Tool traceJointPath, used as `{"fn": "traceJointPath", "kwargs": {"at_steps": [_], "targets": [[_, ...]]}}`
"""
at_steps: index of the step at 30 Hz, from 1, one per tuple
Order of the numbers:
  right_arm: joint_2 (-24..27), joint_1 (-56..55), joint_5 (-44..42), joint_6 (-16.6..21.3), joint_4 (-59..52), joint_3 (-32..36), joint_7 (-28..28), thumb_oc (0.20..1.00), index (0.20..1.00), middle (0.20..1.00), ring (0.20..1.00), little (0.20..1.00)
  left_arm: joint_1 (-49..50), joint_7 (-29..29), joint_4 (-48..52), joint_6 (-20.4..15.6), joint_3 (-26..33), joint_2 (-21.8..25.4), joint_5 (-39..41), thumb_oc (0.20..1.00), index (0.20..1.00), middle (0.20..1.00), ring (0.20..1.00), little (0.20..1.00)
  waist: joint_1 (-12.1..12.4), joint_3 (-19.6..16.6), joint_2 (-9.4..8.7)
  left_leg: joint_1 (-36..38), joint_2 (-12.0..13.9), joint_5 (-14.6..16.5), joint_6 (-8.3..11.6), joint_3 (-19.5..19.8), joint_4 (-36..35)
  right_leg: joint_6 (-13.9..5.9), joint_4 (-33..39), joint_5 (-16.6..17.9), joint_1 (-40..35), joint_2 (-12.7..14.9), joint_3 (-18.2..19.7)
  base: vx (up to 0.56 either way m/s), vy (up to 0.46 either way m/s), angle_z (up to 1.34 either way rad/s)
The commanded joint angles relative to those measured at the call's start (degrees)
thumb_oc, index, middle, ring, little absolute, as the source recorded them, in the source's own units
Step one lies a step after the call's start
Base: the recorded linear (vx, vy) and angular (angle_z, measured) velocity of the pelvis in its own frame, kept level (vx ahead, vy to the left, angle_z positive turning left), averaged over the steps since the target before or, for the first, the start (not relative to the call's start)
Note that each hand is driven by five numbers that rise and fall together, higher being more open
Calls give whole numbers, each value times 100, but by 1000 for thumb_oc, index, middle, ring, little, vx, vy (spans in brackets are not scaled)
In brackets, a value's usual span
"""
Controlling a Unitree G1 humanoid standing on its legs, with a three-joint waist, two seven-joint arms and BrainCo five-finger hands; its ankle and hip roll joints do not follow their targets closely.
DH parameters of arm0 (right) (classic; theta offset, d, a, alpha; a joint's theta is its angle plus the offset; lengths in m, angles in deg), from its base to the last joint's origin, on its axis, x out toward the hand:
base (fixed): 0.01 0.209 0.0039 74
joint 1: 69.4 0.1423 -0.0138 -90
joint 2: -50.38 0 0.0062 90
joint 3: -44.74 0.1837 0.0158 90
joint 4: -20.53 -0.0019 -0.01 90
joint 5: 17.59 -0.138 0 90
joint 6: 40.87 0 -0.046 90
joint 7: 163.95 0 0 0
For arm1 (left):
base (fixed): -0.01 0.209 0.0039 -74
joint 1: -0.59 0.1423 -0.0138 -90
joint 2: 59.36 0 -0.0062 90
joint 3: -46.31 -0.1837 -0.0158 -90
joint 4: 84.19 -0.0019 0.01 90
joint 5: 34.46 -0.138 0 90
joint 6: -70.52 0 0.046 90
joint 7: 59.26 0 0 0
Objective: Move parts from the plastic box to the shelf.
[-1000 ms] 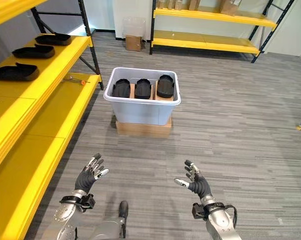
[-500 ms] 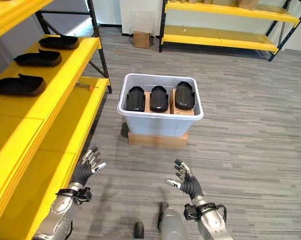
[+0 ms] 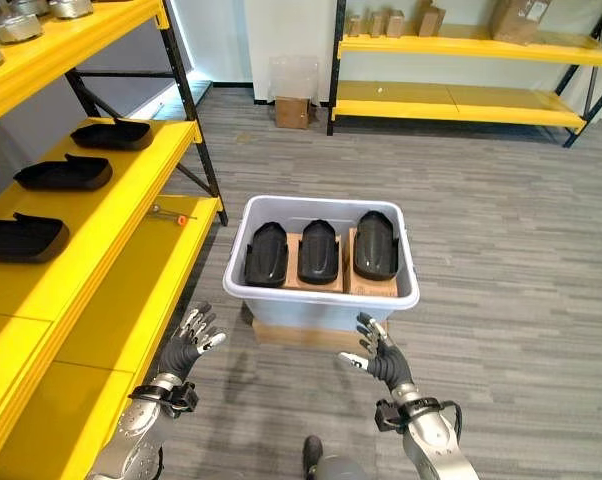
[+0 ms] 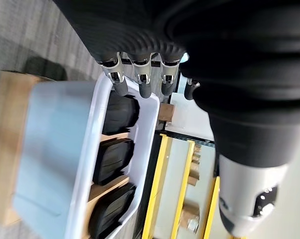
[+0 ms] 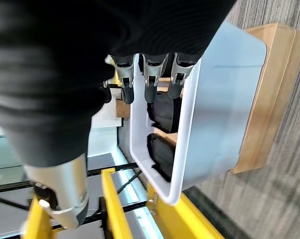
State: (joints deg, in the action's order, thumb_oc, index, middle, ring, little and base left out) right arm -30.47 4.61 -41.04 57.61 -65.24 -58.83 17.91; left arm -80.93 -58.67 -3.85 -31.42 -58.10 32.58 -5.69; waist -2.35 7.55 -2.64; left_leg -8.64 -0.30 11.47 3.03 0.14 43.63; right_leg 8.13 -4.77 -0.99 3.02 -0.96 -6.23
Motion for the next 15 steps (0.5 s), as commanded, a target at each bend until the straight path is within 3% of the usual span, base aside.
{"fn": "traceJointPath", "kwargs": {"at_steps": [1,2,3,5,9,15], "targets": [[79,263,-96,381,-318,335,-140,1000,1000,1000,1000,1000,93,58,440,-279,57,146,101,1000,1000,1000,1000,1000,175,266,-96,-558,45,-1203,-89,-282,-1683,-931,-60,-162,-187,255,128,540,-10,-30],[57,250,12,401,-277,357,-146,1000,1000,1000,1000,1000,179,41,422,-294,75,149,45,1000,1000,1000,1000,1000,232,191,-18,-656,182,-1382,-109,-307,-2860,-973,-10,-287,-383,148,171,511,57,-37],[51,230,48,415,-259,353,-137,1000,1000,1000,1000,1000,219,27,438,-300,78,157,8,1000,1000,1000,1000,1000,291,180,27,-560,194,-1702,-70,-230,-3500,-987,9,-358,-548,84,227,576,83,-32],[32,225,106,403,-263,317,-135,1000,1000,1000,1000,1000,240,38,466,-313,96,182,-72,1000,1000,1000,1000,1000,402,140,94,-570,222,-1989,-11,47,-4249,-1009,-14,-514,-815,-2,371,426,66,-40],[-7,106,230,357,-273,275,12,1000,1000,1000,1000,1000,283,-3,487,-330,132,177,-108,1000,1000,1000,1000,1000,407,42,137,-318,181,-2106,-31,104,-4275,-1075,-168,-673,-1040,-11,489,272,73,-47],[-190,-10,139,280,-356,236,130,1000,1000,1000,1000,1000,288,3,550,-294,109,289,-43,1000,1000,1000,1000,1000,367,-296,-3,-260,-92,-1499,-289,-119,-3786,-1402,-137,-454,-1173,563,589,326,145,-53]]}}
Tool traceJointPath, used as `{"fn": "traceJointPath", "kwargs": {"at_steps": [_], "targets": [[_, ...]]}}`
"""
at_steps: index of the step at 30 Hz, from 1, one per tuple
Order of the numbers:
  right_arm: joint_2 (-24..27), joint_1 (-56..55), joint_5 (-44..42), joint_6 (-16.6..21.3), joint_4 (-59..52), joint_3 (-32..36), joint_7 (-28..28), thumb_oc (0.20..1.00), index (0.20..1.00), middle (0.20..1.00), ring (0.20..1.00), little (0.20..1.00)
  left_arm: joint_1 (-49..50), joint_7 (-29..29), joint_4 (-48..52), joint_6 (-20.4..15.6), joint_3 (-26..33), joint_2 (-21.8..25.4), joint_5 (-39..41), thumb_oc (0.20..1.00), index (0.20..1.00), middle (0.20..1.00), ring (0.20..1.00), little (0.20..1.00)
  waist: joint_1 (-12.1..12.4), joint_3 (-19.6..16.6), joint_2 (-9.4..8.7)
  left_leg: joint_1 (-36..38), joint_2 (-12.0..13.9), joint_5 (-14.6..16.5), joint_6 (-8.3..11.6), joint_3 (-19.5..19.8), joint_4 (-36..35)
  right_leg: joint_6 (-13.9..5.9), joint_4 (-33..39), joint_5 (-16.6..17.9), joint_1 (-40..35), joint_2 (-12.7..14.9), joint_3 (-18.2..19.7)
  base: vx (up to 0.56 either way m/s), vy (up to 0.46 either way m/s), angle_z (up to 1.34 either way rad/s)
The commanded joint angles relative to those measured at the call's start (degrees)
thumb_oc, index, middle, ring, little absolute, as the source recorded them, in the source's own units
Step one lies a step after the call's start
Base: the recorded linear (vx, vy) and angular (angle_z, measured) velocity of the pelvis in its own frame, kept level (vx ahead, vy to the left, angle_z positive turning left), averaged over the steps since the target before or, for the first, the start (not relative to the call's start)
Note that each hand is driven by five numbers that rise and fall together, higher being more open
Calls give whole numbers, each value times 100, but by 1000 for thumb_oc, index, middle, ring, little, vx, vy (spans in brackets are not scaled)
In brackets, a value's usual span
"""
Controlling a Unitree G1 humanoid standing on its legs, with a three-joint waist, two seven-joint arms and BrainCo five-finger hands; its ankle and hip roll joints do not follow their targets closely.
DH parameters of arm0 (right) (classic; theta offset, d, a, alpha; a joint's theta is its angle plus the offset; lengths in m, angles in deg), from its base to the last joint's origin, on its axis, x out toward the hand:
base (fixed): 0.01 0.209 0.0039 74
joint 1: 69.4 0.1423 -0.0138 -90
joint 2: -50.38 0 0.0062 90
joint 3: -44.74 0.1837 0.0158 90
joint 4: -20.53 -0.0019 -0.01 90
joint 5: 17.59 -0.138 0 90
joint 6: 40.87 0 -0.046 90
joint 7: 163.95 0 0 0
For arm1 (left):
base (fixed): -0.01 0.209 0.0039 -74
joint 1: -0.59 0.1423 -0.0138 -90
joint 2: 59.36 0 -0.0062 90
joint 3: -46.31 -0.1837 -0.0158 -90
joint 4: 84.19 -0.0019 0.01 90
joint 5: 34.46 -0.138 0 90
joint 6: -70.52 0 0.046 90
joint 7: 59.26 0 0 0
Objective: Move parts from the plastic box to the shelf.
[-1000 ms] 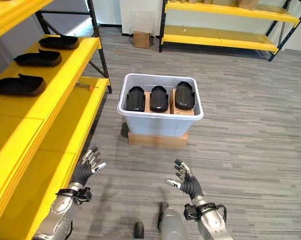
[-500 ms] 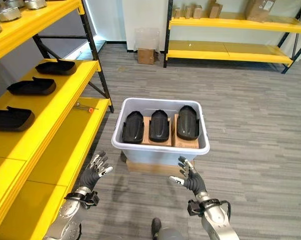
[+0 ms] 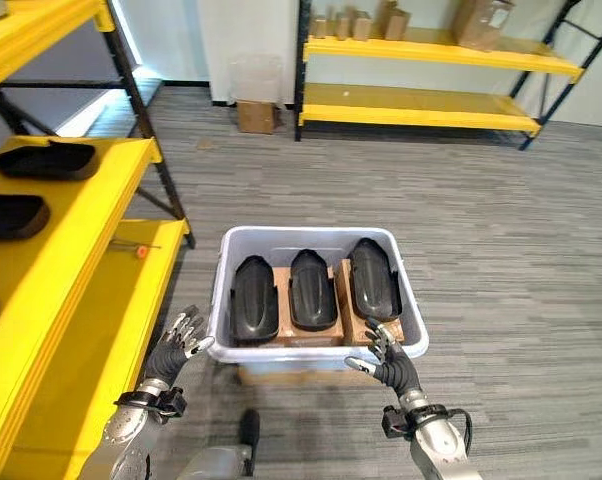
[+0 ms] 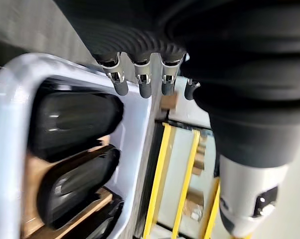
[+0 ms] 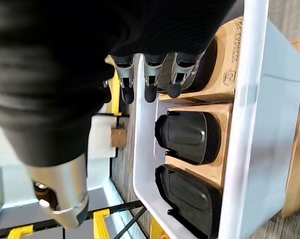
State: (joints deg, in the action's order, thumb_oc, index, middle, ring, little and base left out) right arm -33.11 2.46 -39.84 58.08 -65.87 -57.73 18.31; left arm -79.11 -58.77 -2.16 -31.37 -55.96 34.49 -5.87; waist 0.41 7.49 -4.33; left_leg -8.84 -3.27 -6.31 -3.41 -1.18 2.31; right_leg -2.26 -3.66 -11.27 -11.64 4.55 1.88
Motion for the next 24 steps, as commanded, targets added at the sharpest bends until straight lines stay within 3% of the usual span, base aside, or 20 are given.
{"fn": "traceJointPath", "kwargs": {"at_steps": [1,3,4,5,7,9,10,11,12,14,16,17,18,19,20,22,24], "targets": [[53,215,8,234,-283,115,94,1000,1000,1000,1000,1000,99,29,383,-298,-114,106,-37,1000,1000,1000,1000,1000,92,-301,150,-228,180,353,315,3,388,-394,-333,610,344,50,-220,263,126,5],[14,243,22,246,-254,68,95,1000,1000,1000,1000,1000,64,68,377,-281,-123,122,-71,1000,1000,1000,1000,1000,91,-312,139,-166,146,456,250,-21,403,-466,-678,730,496,96,-227,94,72,5],[-14,344,33,235,-245,-23,85,1000,1000,1000,1000,1000,-48,128,342,-288,-134,188,-125,1000,1000,1000,1000,1000,59,-208,178,-37,137,548,138,-35,391,-586,-1704,1265,1077,81,-178,15,63,-3],[-7,381,47,237,-254,-65,95,1000,1000,1000,1000,1000,-90,156,345,-304,-141,225,-131,1000,1000,1000,1000,1000,1,-112,215,55,155,567,103,-22,366,-669,-2118,1577,1315,52,-185,19,84,-6],[3,407,108,240,-295,-131,91,1000,1000,1000,1000,1000,-176,178,316,-297,-184,281,-172,1000,1000,1000,1000,1000,-99,50,361,277,225,600,52,19,282,-659,-2773,1644,1664,9,-228,61,52,6],[-7,381,111,248,-341,-121,94,1000,1000,1000,1000,1000,-182,172,325,-301,-180,294,-198,1000,1000,1000,1000,1000,-141,99,403,373,239,635,53,43,270,-598,-2865,1548,1803,109,-302,127,-22,4],[-11,354,107,258,-363,-123,71,1000,1000,1000,1000,1000,-208,134,349,-300,-174,333,-160,1000,1000,1000,1000,1000,-172,113,490,510,350,756,132,45,273,-428,-2331,1308,1912,595,-610,224,-221,10],[-39,380,81,285,-343,-114,46,1000,1000,1000,1000,1000,-228,155,335,-333,-177,348,-80,1000,1000,1000,1000,1000,-172,126,524,586,490,913,277,89,347,-415,-1489,1359,1878,1133,-746,315,-422,6],[-33,409,151,266,-362,-96,14,1000,1000,1000,1000,1000,-199,181,300,-346,-147,333,-32,1000,1000,1000,1000,1000,-213,122,434,676,561,1047,424,138,453,-610,-756,1813,1839,1544,-638,201,-356,6],[-41,415,181,270,-383,-113,8,1000,1000,1000,1000,1000,-201,224,279,-353,-138,331,-62,1000,1000,1000,1000,1000,-241,123,379,724,618,1112,501,165,500,-723,-417,2047,1804,1693,-537,92,-233,1],[-25,393,218,263,-407,-121,17,1000,1000,1000,1000,1000,-165,240,253,-360,-148,321,-70,1000,1000,1000,1000,1000,-270,120,331,778,679,1156,564,184,542,-807,-242,2205,1757,1757,-416,97,-300,24],[-17,364,191,244,-428,-98,18,1000,1000,1000,1000,1000,-98,206,162,-358,-98,278,-4,1000,1000,1000,1000,1000,-263,28,201,821,804,1135,667,169,521,-899,-122,1987,1556,1601,-314,104,-352,20],[-17,364,191,245,-427,-100,18,1000,1000,1000,1000,1000,-97,206,161,-359,-97,278,-4,1000,1000,1000,1000,1000,-259,31,204,833,811,1135,671,166,513,-896,-125,1982,1552,1594,-311,104,-387,30],[36,423,302,273,-468,-110,-32,1000,1000,1000,1000,1000,-55,227,141,-352,-13,231,73,1000,1000,1000,1000,1000,-184,-36,179,896,982,1059,784,129,419,-942,-88,1815,1535,1529,-494,73,-311,29],[57,436,172,279,-520,-103,-33,1000,1000,1000,1000,1000,58,196,148,-365,37,142,141,1000,1000,1000,1000,1000,-181,-98,198,880,1151,926,832,151,323,-916,-107,1707,1489,1377,-507,84,-403,17],[109,421,140,302,-594,-80,-22,1000,1000,1000,1000,1000,116,186,166,-369,56,135,190,1000,1000,1000,1000,1000,-188,-103,222,937,1225,880,850,177,221,-879,-104,1565,1462,1287,-556,39,-211,-23],[173,359,-25,345,-592,26,4,1000,1000,1000,1000,1000,194,85,176,-371,74,81,260,1000,1000,1000,1000,1000,-226,-119,310,991,1496,668,937,157,-29,-795,-270,1183,1474,1044,-640,32,-264,-14]]}}
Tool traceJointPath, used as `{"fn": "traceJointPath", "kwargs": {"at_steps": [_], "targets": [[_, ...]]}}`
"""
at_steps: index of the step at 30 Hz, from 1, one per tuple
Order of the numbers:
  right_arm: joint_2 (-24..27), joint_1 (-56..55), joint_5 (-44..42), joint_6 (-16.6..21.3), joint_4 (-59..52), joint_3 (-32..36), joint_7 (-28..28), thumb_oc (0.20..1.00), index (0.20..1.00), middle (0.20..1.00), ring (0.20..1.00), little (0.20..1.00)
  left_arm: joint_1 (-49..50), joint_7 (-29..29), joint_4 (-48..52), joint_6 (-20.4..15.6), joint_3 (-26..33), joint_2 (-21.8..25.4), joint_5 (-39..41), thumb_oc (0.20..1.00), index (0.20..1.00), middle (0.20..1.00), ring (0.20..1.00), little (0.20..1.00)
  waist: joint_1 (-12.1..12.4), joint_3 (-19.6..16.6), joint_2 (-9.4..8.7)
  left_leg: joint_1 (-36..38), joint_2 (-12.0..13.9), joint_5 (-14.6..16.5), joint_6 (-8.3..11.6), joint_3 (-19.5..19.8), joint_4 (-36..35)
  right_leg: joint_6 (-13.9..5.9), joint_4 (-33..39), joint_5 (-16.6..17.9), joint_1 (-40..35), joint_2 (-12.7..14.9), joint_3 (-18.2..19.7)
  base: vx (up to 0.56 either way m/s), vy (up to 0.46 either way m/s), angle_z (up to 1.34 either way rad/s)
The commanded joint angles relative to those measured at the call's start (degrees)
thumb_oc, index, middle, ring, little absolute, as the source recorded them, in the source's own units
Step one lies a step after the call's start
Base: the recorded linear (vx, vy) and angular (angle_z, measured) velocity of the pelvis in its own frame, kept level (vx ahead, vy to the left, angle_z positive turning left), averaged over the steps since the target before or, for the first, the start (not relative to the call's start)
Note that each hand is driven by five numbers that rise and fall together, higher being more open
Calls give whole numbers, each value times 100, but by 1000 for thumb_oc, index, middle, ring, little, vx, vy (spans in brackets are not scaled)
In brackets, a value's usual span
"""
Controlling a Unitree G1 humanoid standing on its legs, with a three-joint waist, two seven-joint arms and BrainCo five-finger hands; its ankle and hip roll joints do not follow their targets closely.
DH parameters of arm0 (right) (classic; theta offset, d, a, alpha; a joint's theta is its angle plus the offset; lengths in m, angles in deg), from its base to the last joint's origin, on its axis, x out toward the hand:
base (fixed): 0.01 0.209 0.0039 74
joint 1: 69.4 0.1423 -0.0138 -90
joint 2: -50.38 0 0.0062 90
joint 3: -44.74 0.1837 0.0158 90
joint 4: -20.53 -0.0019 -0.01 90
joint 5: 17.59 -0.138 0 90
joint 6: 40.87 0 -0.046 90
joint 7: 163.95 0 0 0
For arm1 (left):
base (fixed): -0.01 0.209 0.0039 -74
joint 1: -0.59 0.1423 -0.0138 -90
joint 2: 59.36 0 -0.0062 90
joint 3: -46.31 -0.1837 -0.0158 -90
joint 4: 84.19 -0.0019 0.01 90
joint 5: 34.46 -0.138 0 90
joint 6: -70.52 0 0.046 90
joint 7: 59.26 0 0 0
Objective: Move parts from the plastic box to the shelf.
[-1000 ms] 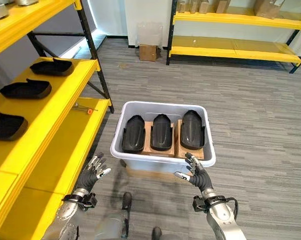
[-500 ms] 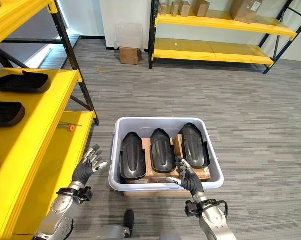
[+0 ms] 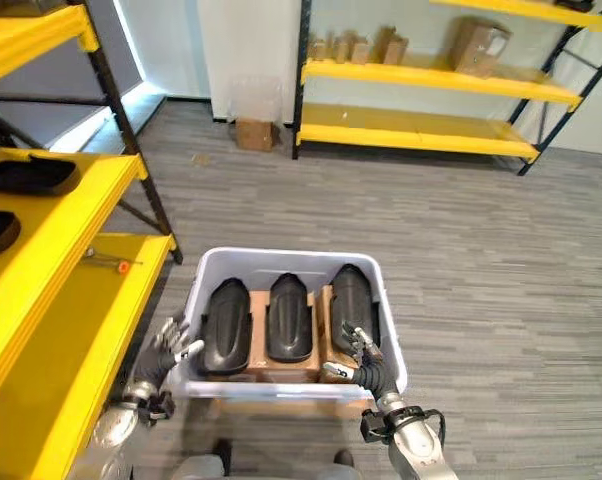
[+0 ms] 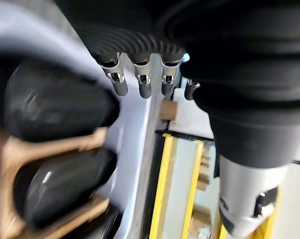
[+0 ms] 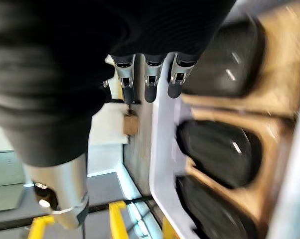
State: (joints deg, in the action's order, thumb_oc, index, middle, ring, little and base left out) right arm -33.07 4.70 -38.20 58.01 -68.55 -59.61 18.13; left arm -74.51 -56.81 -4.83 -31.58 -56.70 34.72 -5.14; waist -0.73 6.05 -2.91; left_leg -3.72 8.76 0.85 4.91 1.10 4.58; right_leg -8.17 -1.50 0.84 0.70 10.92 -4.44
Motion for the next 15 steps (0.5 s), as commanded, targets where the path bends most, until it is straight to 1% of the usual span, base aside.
{"fn": "traceJointPath", "kwargs": {"at_steps": [1,2,3,5,10,11,15], "targets": [[202,123,-190,345,-322,224,23,1000,1000,1000,1000,1000,-260,-135,429,-353,143,44,205,1000,1000,1000,1000,1000,-123,36,186,469,337,-93,121,-72,-274,-178,-532,-74,258,367,-18,6,-204,-1],[203,122,-190,344,-323,225,23,1000,1000,1000,1000,1000,-260,-136,428,-354,142,42,205,1000,1000,1000,1000,1000,-123,34,189,469,340,-95,124,-72,-277,-176,-537,-77,262,364,-19,-4,-140,-3],[282,78,-190,377,-390,299,13,1000,1000,1000,1000,1000,-259,-189,460,-370,153,14,250,1000,1000,1000,1000,1000,-158,66,228,460,443,-214,173,-65,-375,-142,-631,-211,293,274,-80,-4,-158,-6],[361,68,-159,414,-423,411,-19,1000,1000,1000,1000,1000,-212,-197,508,-405,168,6,257,1000,1000,1000,1000,1000,-171,104,267,457,533,-293,211,-85,-419,-113,-796,-291,376,202,-121,-12,-166,1],[480,371,12,549,-417,527,-98,1000,1000,1000,1000,1000,-203,-290,743,-497,184,-12,288,1000,1000,1000,1000,1000,-125,234,355,383,620,-336,233,-95,-423,-85,-1158,-443,652,145,-134,-42,-72,0],[498,765,73,657,-504,530,-224,1000,1000,1000,1000,1000,-300,-270,928,-604,218,-9,307,1000,1000,1000,1000,1000,-79,329,394,309,629,-311,227,-96,-387,-97,-1339,-459,849,161,-100,-73,-33,-5],[541,1133,248,721,-535,486,-353,1000,1000,1000,1000,1000,-395,-231,1031,-666,246,23,315,1000,1000,1000,1000,1000,-31,390,413,234,631,-286,226,-106,-352,-110,-1423,-459,980,190,-86,-69,-8,-2]]}}
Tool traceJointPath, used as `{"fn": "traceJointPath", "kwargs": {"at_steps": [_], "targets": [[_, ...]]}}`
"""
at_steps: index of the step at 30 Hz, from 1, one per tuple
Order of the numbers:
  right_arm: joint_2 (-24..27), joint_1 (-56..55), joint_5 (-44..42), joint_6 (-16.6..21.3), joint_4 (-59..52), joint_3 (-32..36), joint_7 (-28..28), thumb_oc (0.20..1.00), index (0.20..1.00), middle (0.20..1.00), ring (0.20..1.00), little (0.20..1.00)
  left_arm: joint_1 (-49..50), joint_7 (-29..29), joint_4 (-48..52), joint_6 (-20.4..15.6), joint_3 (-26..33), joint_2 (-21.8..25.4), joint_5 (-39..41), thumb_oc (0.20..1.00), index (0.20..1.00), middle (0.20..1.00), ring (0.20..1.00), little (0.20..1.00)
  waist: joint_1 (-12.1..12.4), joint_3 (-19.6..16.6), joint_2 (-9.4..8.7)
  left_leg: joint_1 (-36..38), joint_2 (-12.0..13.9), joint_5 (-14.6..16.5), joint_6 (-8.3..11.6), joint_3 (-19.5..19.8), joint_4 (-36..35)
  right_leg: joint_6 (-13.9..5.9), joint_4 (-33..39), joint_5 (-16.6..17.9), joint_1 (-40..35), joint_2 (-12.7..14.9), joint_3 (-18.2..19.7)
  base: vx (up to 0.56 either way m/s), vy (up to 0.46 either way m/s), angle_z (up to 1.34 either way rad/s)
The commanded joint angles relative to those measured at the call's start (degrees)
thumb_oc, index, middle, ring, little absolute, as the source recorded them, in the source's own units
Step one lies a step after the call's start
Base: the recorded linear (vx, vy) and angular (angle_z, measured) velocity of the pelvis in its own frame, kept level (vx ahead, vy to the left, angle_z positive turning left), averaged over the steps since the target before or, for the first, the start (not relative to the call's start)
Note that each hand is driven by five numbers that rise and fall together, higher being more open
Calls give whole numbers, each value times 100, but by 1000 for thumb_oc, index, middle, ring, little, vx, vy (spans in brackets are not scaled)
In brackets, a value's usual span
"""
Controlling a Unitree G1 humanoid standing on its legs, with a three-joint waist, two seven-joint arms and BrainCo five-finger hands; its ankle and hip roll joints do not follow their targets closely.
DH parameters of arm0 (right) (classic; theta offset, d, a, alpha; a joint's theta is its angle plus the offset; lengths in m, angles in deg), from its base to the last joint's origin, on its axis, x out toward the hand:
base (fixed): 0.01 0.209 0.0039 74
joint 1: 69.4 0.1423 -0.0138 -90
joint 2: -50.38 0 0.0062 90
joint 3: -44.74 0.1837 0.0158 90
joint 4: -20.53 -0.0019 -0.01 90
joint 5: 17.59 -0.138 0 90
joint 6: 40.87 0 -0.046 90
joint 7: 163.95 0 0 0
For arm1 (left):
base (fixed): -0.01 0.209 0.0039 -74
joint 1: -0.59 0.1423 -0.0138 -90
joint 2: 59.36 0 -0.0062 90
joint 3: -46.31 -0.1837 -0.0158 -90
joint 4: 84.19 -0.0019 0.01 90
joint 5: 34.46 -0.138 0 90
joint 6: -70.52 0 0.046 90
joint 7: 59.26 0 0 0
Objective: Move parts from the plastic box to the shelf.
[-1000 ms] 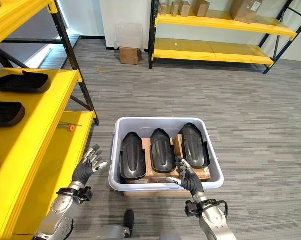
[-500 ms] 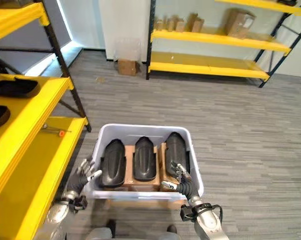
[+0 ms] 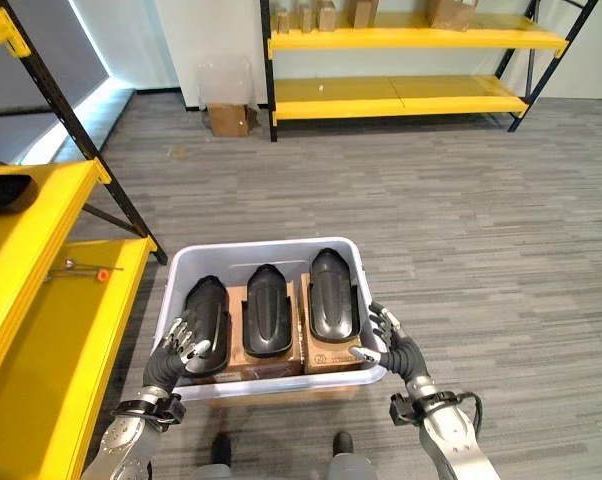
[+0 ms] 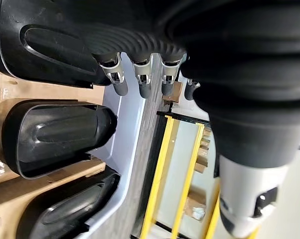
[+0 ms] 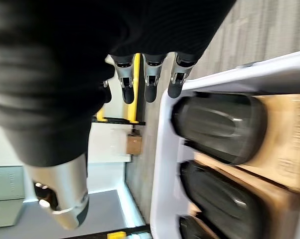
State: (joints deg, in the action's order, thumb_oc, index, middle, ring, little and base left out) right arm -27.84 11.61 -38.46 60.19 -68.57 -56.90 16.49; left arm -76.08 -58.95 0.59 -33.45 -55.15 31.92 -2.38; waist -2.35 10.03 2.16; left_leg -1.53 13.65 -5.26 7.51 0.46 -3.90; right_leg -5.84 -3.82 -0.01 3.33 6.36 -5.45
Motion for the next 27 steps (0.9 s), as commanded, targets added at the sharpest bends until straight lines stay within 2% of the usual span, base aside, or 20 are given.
{"fn": "traceJointPath", "kwargs": {"at_steps": [1,2,3,7,10,11,13,19,27], "targets": [[-30,921,277,532,-465,63,-340,1000,1000,1000,1000,1000,-372,120,644,-574,117,352,-19,1000,1000,1000,1000,1000,177,95,-62,-97,119,339,-28,-48,544,-364,-1234,-331,865,688,53,-88,16,5],[-32,939,277,537,-453,56,-342,1000,1000,1000,1000,1000,-378,123,646,-571,124,351,-22,1000,1000,1000,1000,1000,173,99,-66,-106,116,342,-29,-49,552,-364,-1241,-333,876,691,58,-298,47,1],[-105,1762,482,534,-273,-250,-667,1000,1000,1000,1000,1000,-723,386,761,-727,75,404,-72,1000,1000,1000,1000,1000,257,338,-33,-389,51,374,-19,-61,688,-388,-1322,-245,1194,749,160,-276,49,2],[-442,3079,703,451,525,-646,-1303,1000,1000,1000,1000,1000,-1368,690,835,-906,-123,408,-181,1000,1000,1000,1000,1000,365,747,4,-864,-86,462,2,-76,1048,-425,-1417,-98,1619,838,318,-215,40,-6],[-518,3329,698,452,723,-699,-1423,1000,1000,1000,1000,1000,-1489,763,857,-924,-175,406,-187,1000,1000,1000,1000,1000,388,832,14,-974,-114,478,8,-70,1133,-425,-1439,-66,1710,855,348,-113,16,3],[-626,3773,782,453,1128,-712,-1758,1000,1000,1000,1000,1000,-1687,906,876,-1002,-266,399,-249,1000,1000,1000,1000,1000,426,981,41,-1127,-157,492,18,-63,1233,-432,-1430,-15,1828,881,371,-119,15,5],[-749,4120,819,455,1468,-645,-2022,1000,1000,1000,1000,1000,-1805,1039,847,-1030,-355,394,-309,1000,1000,1000,1000,1000,448,1091,64,-1223,-177,503,21,-61,1290,-429,-1428,13,1905,899,385,-115,14,0],[-619,5040,844,399,2505,-377,-2733,1000,1000,1000,1000,1000,-1996,1234,899,-1047,-522,527,-309,1000,1000,1000,1000,1000,522,1387,177,-1571,-267,509,33,-32,1485,-397,-1524,45,2186,916,427,-58,2,0],[-271,5720,917,335,3386,-313,-3131,1000,1000,1000,1000,1000,-2041,1388,917,-1016,-626,648,-370,1000,1000,1000,1000,1000,571,1629,287,-1748,-314,500,33,-20,1577,-359,-1626,34,2348,915,441,-18,-1,-1]]}}
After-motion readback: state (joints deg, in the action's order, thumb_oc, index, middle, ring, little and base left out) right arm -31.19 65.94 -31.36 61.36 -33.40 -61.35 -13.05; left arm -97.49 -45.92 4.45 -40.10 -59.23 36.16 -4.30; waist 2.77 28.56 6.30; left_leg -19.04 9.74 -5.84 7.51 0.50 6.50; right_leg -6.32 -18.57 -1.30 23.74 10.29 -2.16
